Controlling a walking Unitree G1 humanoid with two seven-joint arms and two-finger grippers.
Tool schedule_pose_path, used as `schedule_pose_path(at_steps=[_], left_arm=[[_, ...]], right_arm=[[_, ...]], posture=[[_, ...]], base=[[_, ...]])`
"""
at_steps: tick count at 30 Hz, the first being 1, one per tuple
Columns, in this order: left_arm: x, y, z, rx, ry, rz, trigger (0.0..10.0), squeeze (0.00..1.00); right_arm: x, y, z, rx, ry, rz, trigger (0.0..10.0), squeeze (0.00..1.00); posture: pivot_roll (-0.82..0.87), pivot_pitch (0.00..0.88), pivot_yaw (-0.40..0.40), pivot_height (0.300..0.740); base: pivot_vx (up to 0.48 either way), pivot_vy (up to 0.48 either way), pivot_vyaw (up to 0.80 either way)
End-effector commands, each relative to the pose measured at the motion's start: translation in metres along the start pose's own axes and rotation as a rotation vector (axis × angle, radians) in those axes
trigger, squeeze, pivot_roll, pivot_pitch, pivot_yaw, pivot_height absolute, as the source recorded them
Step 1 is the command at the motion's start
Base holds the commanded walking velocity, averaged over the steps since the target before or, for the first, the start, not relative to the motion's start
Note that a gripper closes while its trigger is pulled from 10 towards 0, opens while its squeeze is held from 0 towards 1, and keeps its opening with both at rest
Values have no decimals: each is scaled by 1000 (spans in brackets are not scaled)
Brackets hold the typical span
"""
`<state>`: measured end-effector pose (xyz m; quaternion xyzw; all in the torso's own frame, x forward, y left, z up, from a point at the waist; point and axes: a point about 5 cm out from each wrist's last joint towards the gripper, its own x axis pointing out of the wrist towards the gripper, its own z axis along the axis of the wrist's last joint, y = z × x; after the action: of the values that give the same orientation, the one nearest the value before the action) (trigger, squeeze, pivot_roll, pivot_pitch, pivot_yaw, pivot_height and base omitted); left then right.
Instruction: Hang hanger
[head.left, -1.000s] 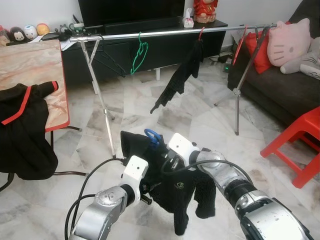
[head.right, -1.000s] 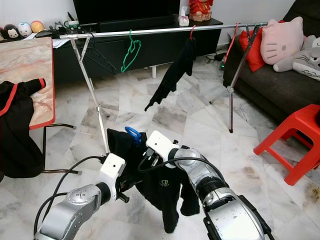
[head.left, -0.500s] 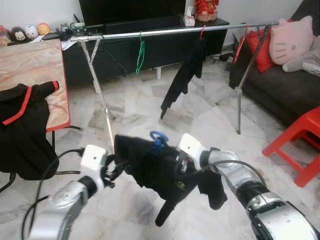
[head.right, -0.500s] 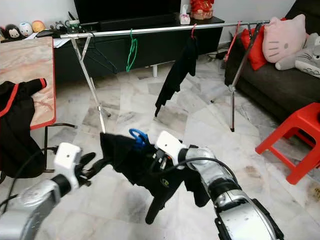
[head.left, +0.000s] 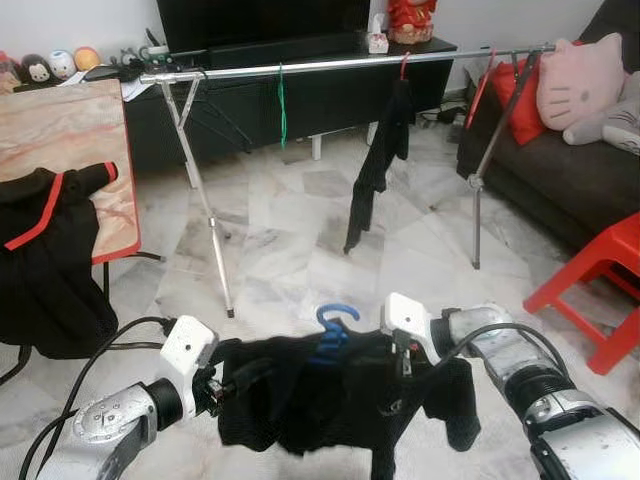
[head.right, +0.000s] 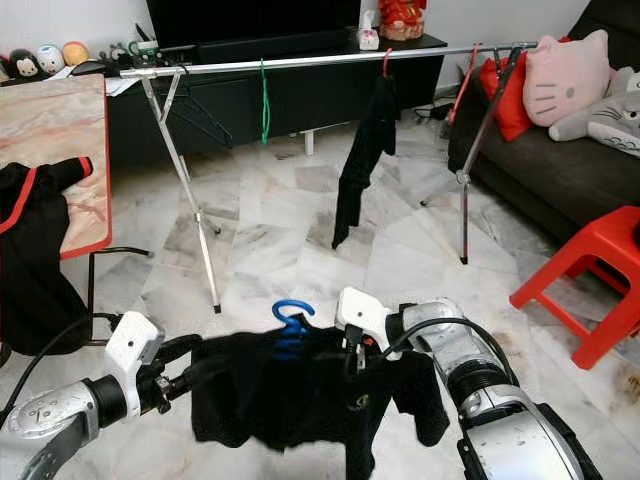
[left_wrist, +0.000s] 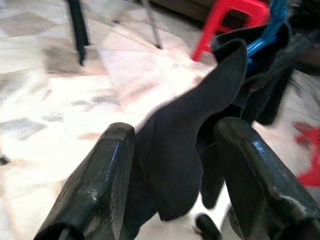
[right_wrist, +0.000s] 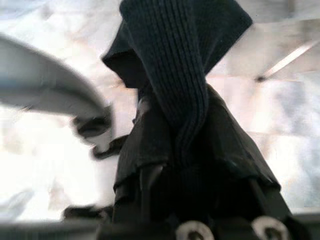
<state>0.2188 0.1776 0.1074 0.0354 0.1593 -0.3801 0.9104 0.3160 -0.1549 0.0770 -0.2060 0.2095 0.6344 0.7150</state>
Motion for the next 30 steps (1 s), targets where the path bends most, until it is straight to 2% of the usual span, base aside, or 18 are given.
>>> schedule_pose_path(at_steps=[1, 6, 10, 15, 24, 30], left_arm=[[-2, -5, 2, 9, 3, -48, 10000, 0], [-3, -9, -1, 48, 38, -106, 10000, 0], [-7, -10, 8, 119, 15, -187, 10000, 0], [-7, -15, 7, 140, 54, -255, 10000, 0], [1, -23, -6, 137, 114, -329, 10000, 0], [18, -26, -10, 135, 103, -312, 10000, 0]], right_arm=[[-6, -3, 10, -50, -26, 33, 0, 0], [-8, -3, 12, -58, -23, 80, 0, 0], [-9, 3, 7, -82, 42, 184, 0, 0], [-8, 7, 7, -79, 29, 228, 0, 0], [-7, 9, 10, -96, 22, 274, 0, 0], [-4, 9, 18, -126, 1, 306, 0, 0]], posture=[[-32, 0, -26, 732], [-27, 0, -30, 732], [-17, 0, -34, 732], [-16, 0, -34, 732], [-16, 0, -37, 732], [-21, 0, -38, 732]], base=[[0, 0, 0], [0, 0, 0], [0, 0, 0], [0, 0, 0], [0, 0, 0], [0, 0, 0]])
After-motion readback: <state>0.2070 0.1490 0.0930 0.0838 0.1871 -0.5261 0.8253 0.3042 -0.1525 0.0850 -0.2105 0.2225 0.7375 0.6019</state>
